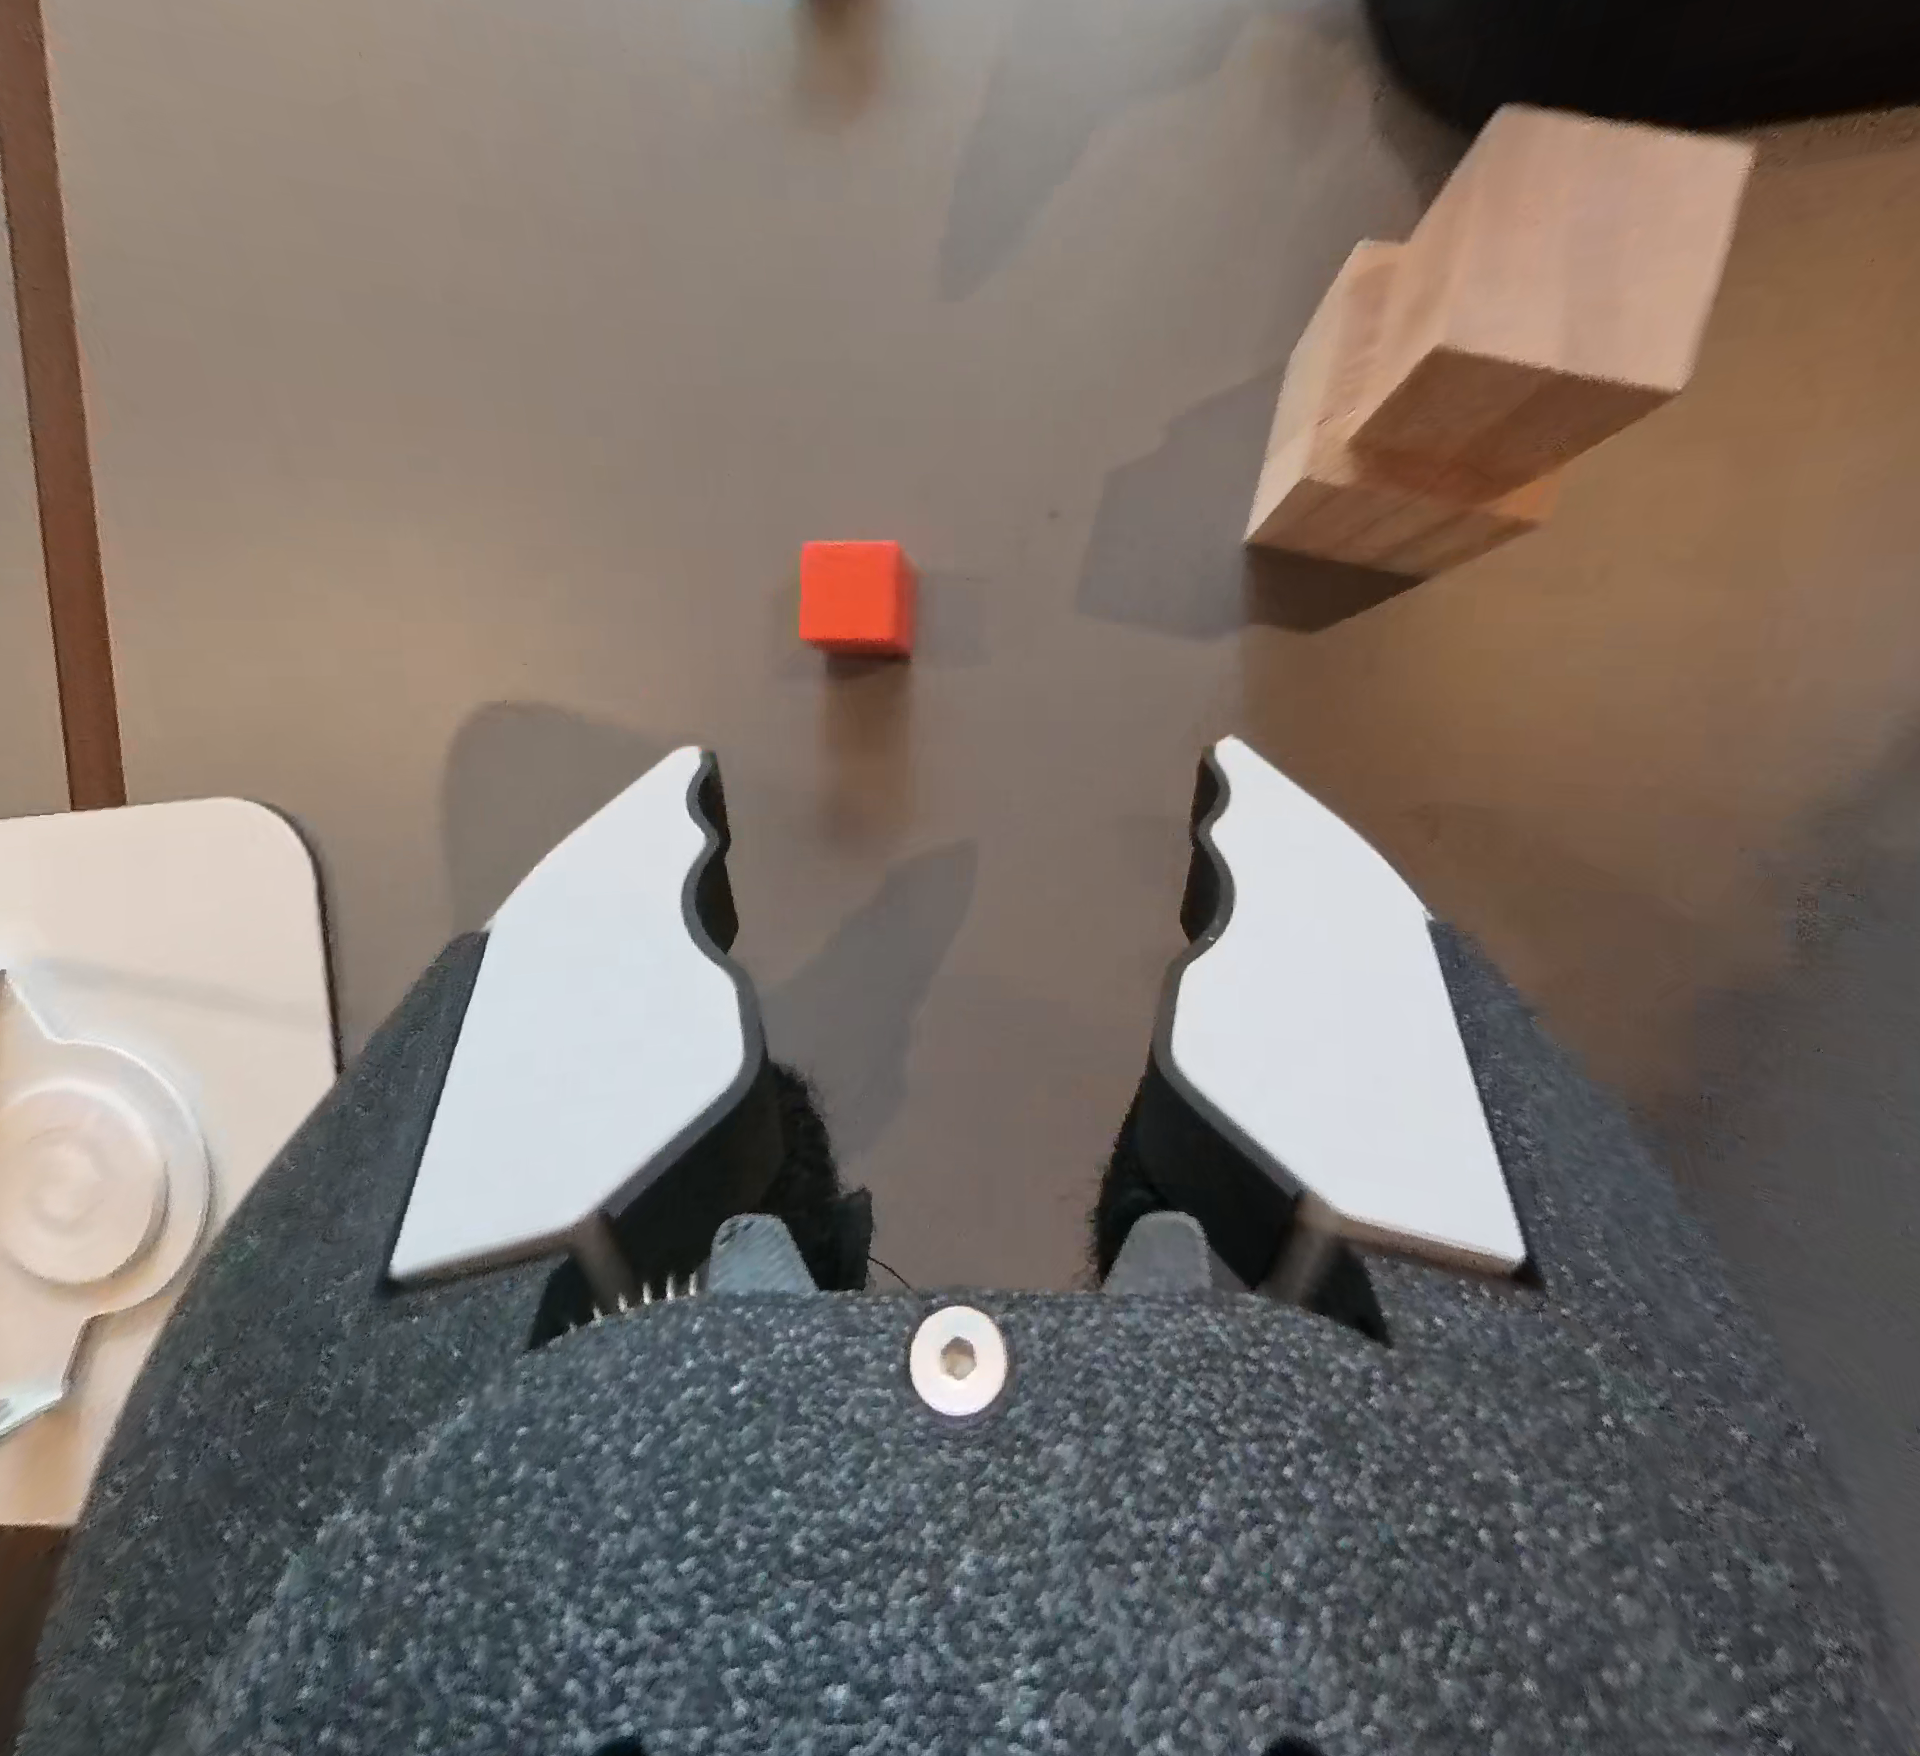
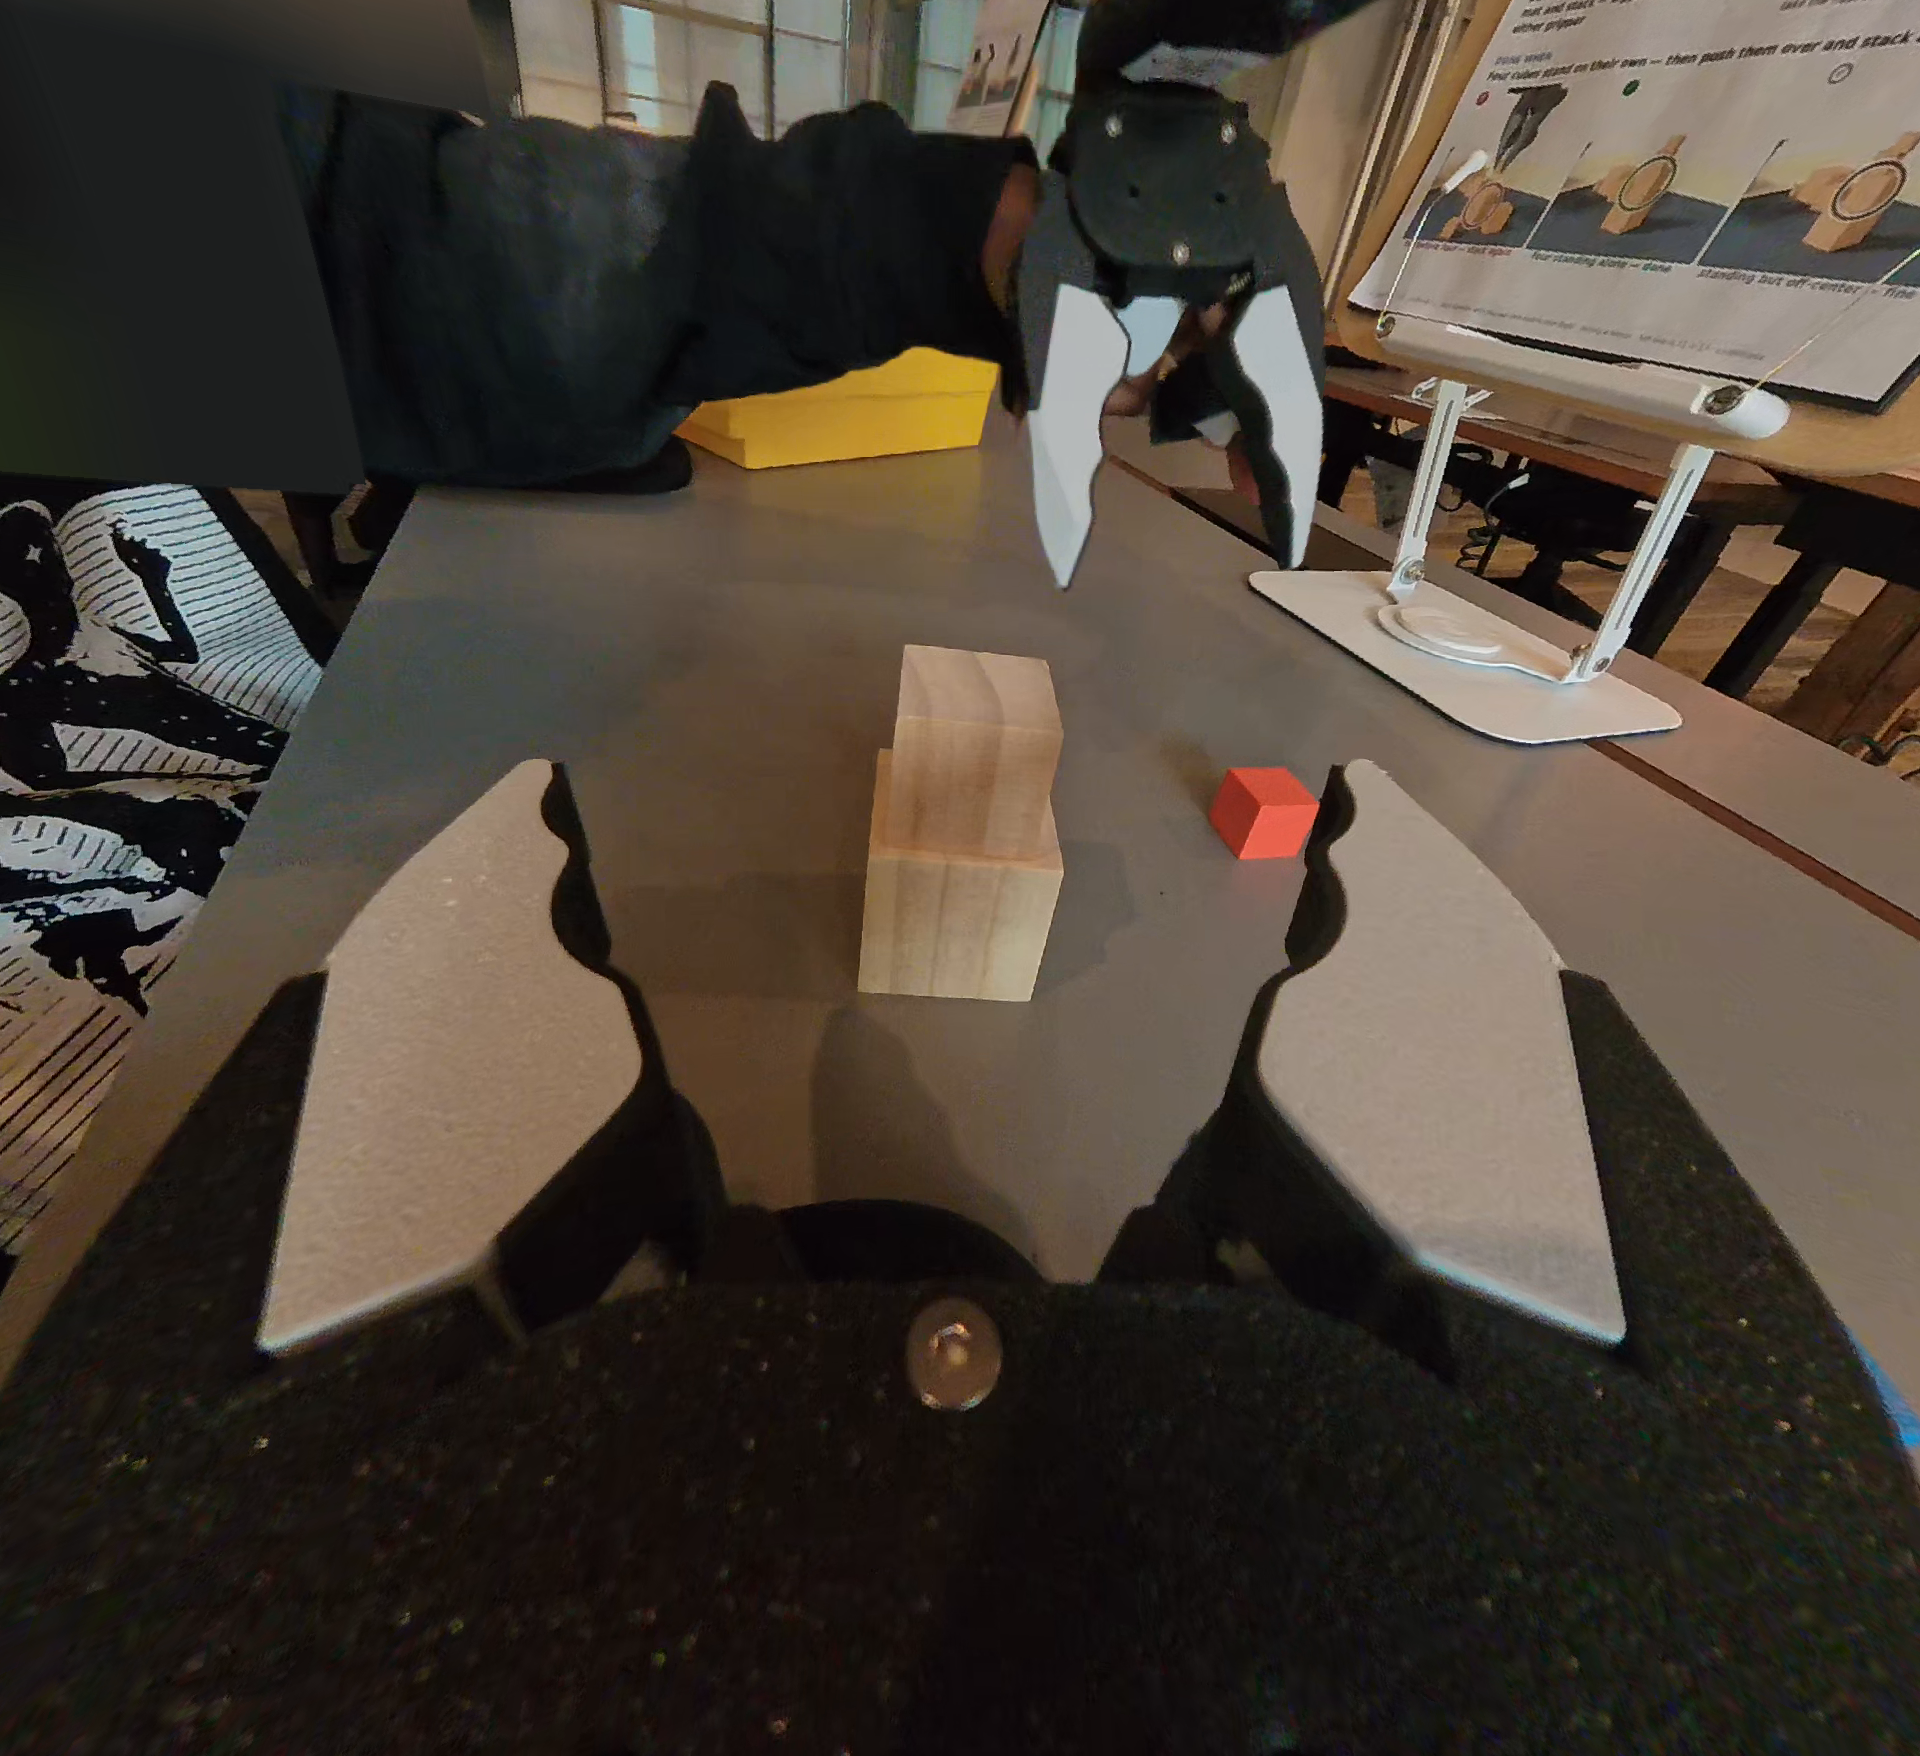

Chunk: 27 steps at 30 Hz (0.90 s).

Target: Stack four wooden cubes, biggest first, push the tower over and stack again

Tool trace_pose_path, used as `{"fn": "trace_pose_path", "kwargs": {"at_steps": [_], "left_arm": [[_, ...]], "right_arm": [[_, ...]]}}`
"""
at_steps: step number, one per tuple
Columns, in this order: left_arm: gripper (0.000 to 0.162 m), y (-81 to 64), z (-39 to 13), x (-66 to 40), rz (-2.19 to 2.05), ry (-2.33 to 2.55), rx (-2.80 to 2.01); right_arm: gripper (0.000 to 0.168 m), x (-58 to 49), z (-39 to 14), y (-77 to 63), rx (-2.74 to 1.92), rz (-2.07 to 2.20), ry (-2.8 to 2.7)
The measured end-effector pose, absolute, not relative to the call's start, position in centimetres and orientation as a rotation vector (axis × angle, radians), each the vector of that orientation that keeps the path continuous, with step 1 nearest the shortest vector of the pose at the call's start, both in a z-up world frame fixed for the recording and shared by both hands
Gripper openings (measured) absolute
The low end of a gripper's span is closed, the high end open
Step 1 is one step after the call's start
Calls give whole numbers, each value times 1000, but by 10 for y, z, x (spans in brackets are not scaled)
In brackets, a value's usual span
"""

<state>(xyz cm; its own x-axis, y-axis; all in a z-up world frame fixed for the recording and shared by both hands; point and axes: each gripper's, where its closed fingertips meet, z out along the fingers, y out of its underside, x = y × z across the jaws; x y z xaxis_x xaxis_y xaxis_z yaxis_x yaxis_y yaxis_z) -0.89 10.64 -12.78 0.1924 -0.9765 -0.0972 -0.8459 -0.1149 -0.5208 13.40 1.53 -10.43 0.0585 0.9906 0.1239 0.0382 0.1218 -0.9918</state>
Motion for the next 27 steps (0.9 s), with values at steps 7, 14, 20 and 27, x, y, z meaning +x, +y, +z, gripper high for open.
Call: {"fn": "trace_pose_path", "kwargs": {"at_steps": [7,14,20,27], "left_arm": [[81,127,-147,-8,-409,1676,-2004],[83,132,-163,1,-409,1751,-1987],[80,143,-171,7,-398,1784,-1983],[66,150,-197,17,-419,1801,-2024]], "right_arm": [[129,134,-105,15,-1168,1048,-1252],[129,134,-105,15,-1173,1052,-1252],[129,134,-105,15,-1173,1054,-1254],[128,133,-105,15,-1176,1055,-1255]]}}
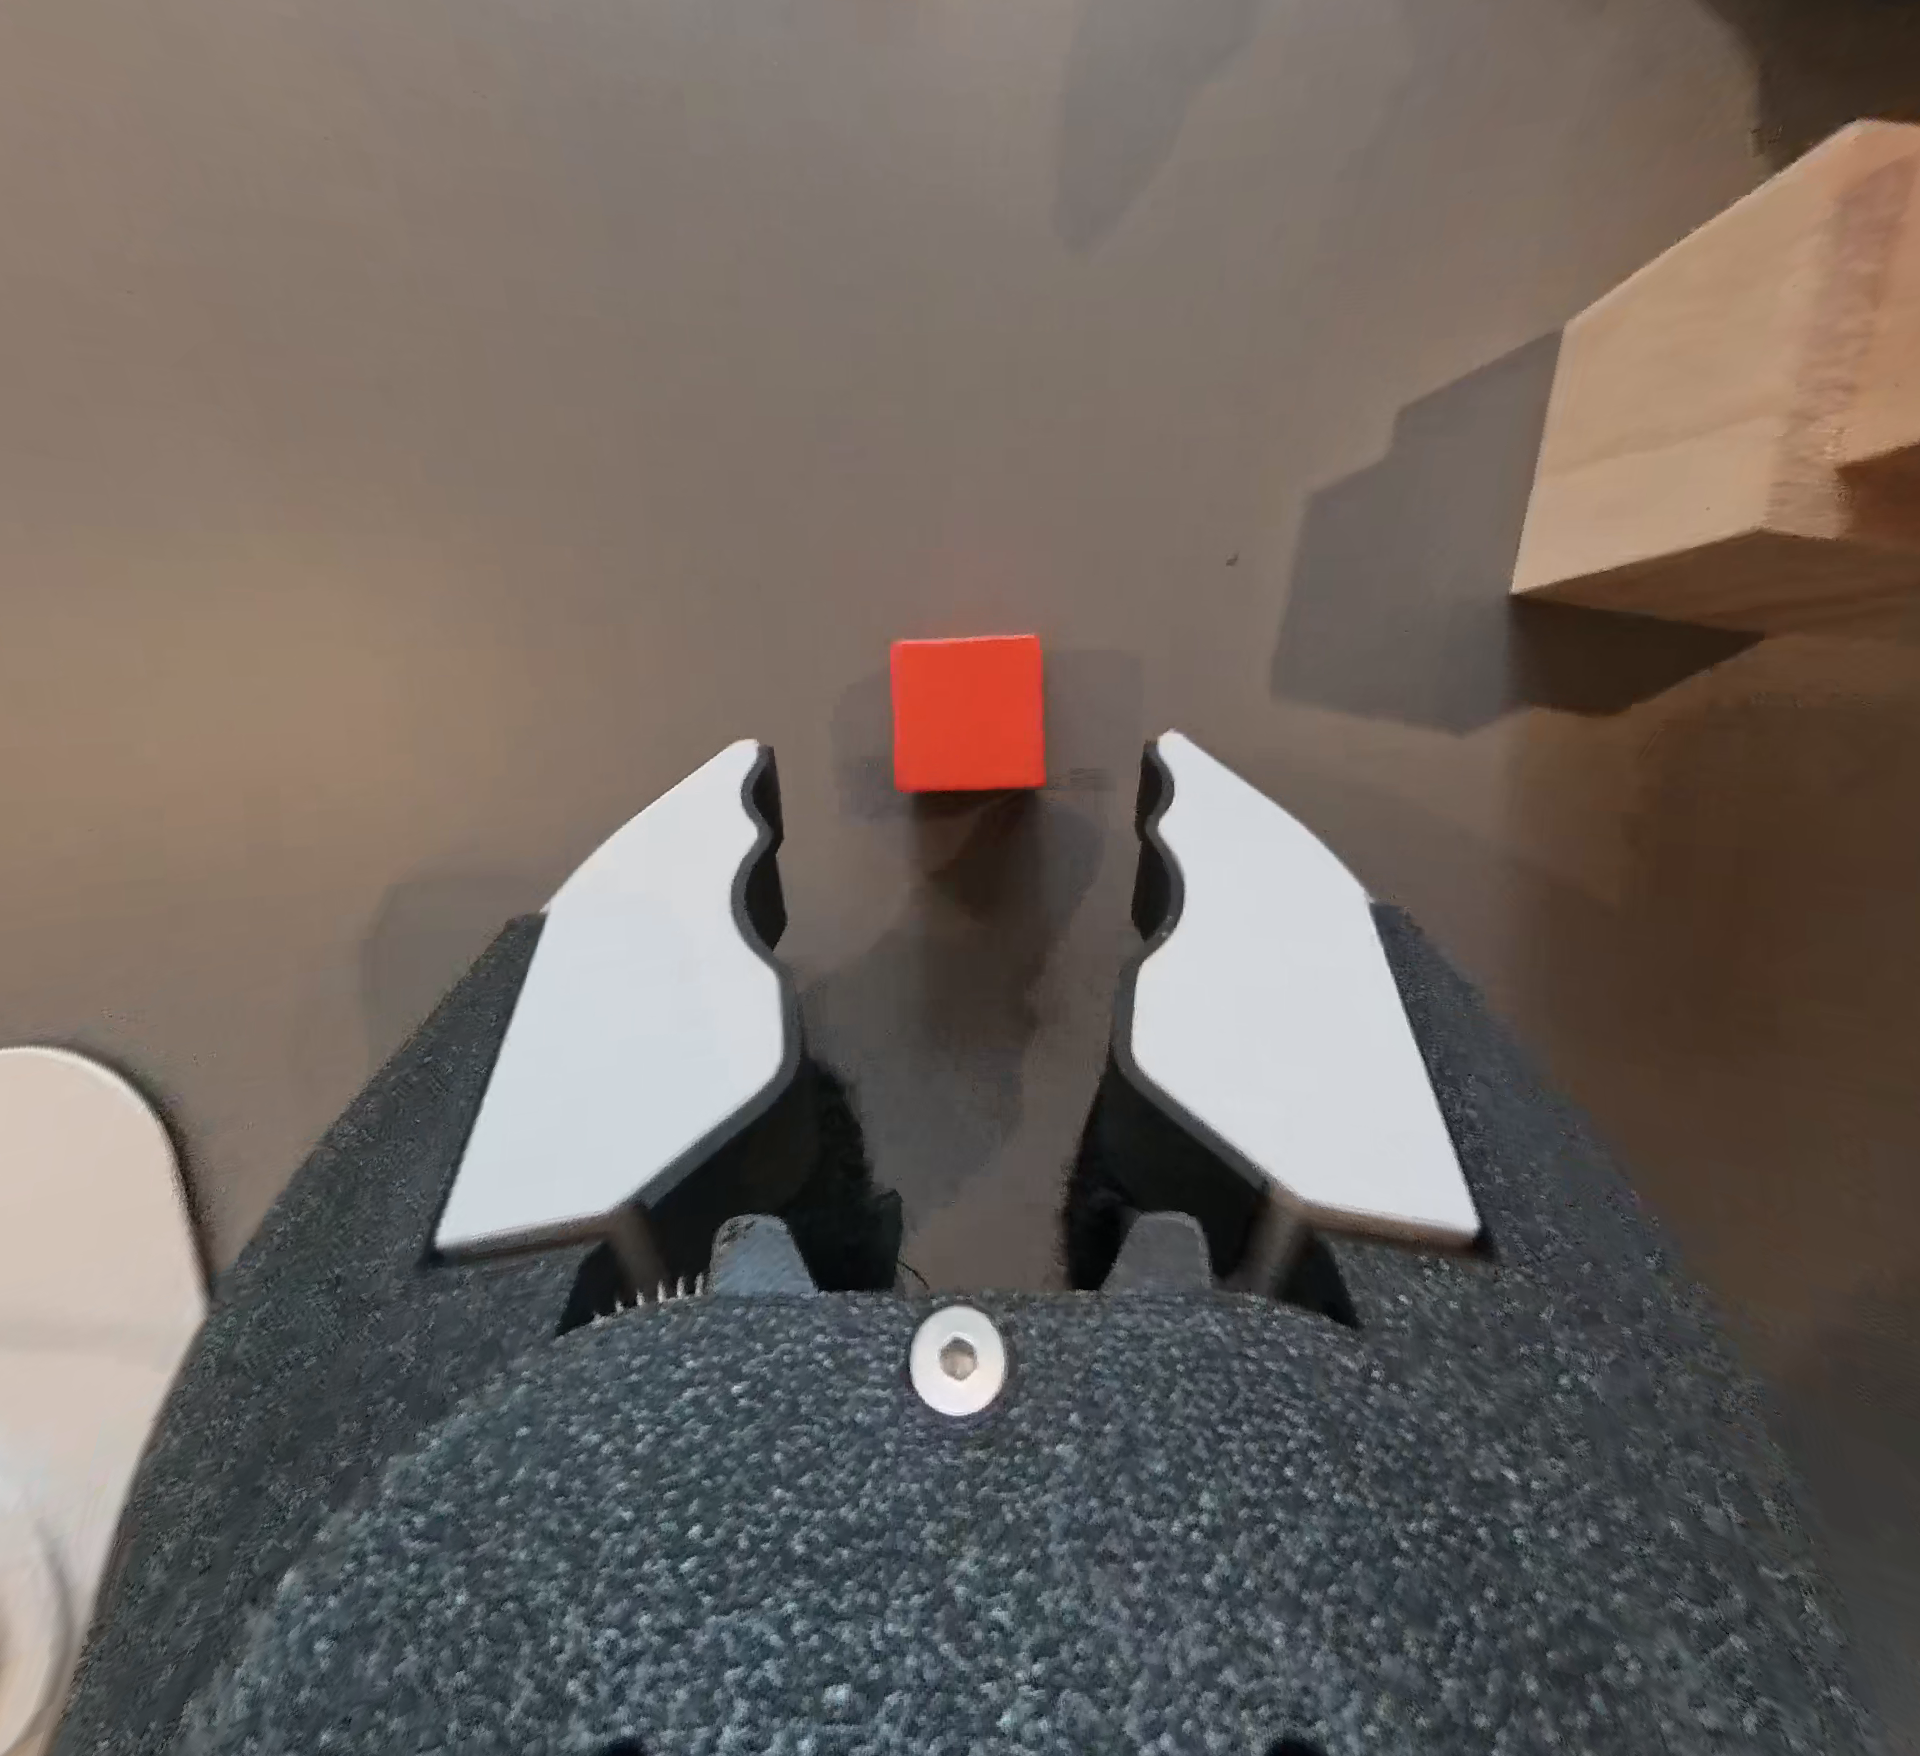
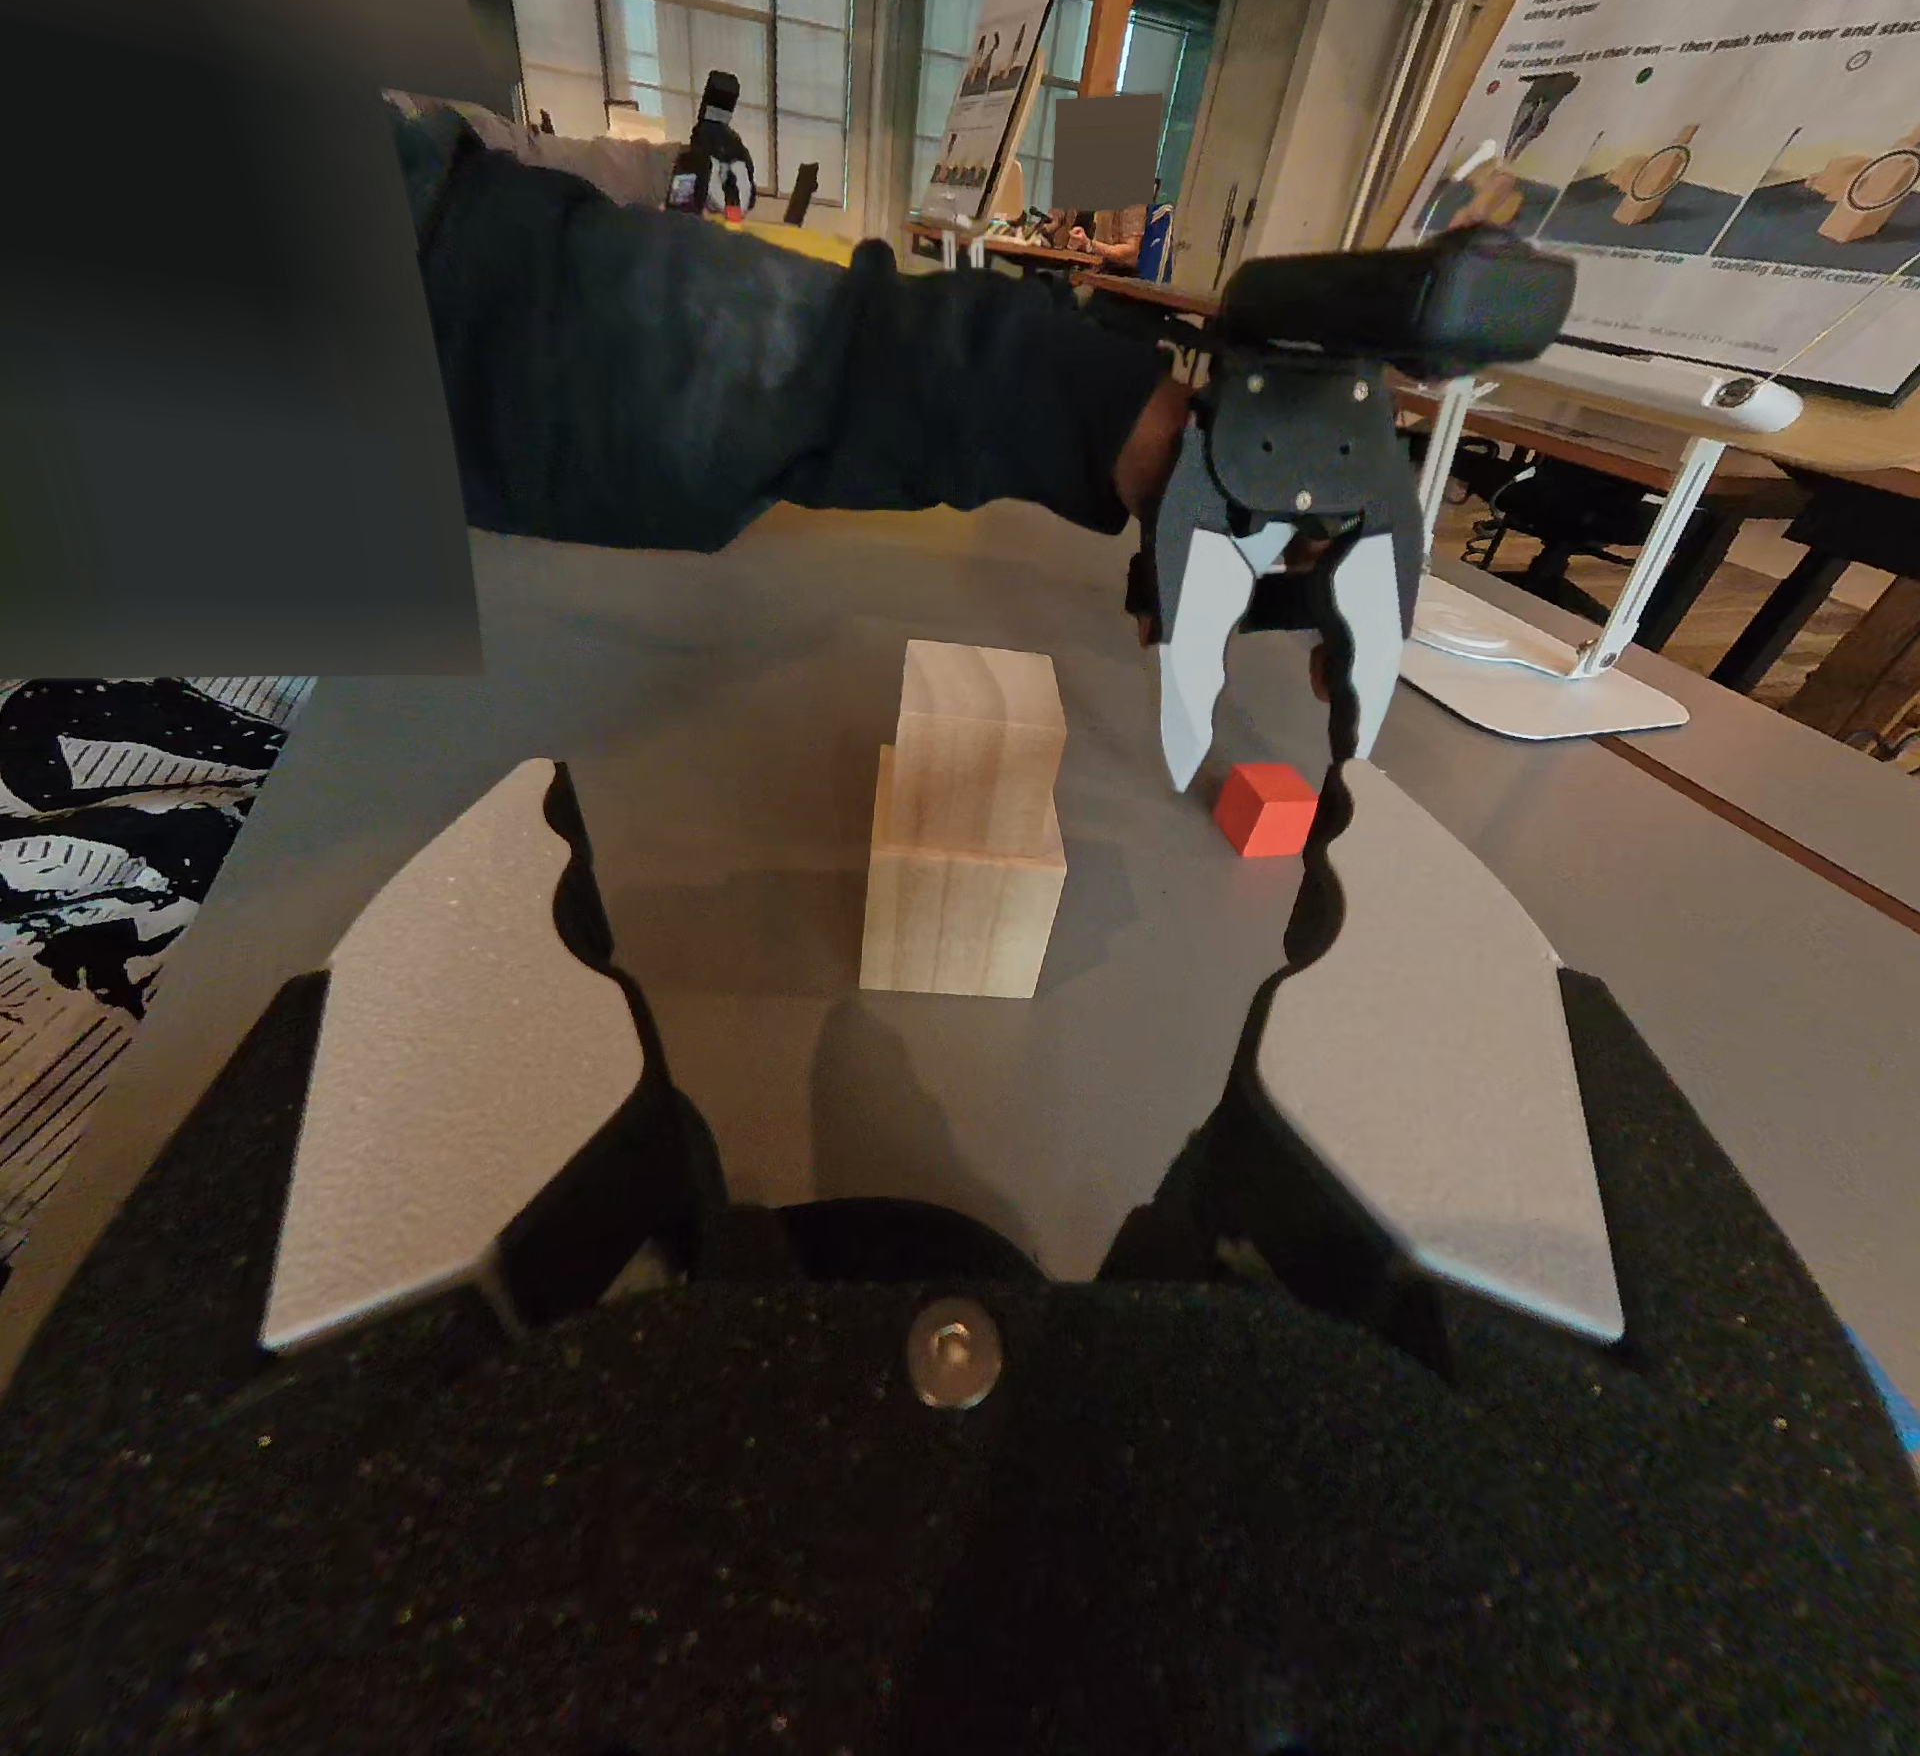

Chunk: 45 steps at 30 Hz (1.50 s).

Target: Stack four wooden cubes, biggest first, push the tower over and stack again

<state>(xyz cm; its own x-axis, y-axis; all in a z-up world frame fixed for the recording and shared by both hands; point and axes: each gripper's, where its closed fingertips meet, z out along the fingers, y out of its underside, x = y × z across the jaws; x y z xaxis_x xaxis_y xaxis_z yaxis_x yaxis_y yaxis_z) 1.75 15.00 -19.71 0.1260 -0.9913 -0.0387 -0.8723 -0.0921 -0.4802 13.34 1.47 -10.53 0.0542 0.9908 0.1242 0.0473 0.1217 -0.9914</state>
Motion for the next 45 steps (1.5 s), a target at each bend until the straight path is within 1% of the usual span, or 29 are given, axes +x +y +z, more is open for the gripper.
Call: {"fn": "trace_pose_path", "kwargs": {"at_steps": [4,7,10,14,16,19,21,27,30,33,45], "left_arm": [[64,152,-209,21,-412,1816,-2026],[77,155,-206,21,-410,1803,-2030],[70,153,-197,22,-456,1801,-2038],[49,149,-204,21,-442,1870,-2022],[28,151,-209,21,-418,1885,-2010],[28,148,-202,25,-477,1867,-1986],[28,143,-188,26,-501,1857,-1970],[28,101,-112,46,-598,1830,-1860],[28,70,-85,61,-641,1816,-1835],[28,50,-83,68,-601,1868,-1857],[28,28,-108,84,-476,1985,-1898]], "right_arm": [[128,133,-105,14,-1173,1052,-1260],[128,135,-102,15,-1162,1055,-1236],[128,136,-102,15,-1159,1060,-1233],[128,135,-103,15,-1166,1060,-1239],[128,135,-103,15,-1167,1063,-1234],[128,136,-103,16,-1169,1064,-1231],[128,135,-103,16,-1172,1066,-1231],[128,135,-104,16,-1174,1059,-1236],[128,135,-104,16,-1177,1059,-1237],[127,135,-104,16,-1177,1056,-1237],[127,135,-104,16,-1174,1057,-1236]]}}
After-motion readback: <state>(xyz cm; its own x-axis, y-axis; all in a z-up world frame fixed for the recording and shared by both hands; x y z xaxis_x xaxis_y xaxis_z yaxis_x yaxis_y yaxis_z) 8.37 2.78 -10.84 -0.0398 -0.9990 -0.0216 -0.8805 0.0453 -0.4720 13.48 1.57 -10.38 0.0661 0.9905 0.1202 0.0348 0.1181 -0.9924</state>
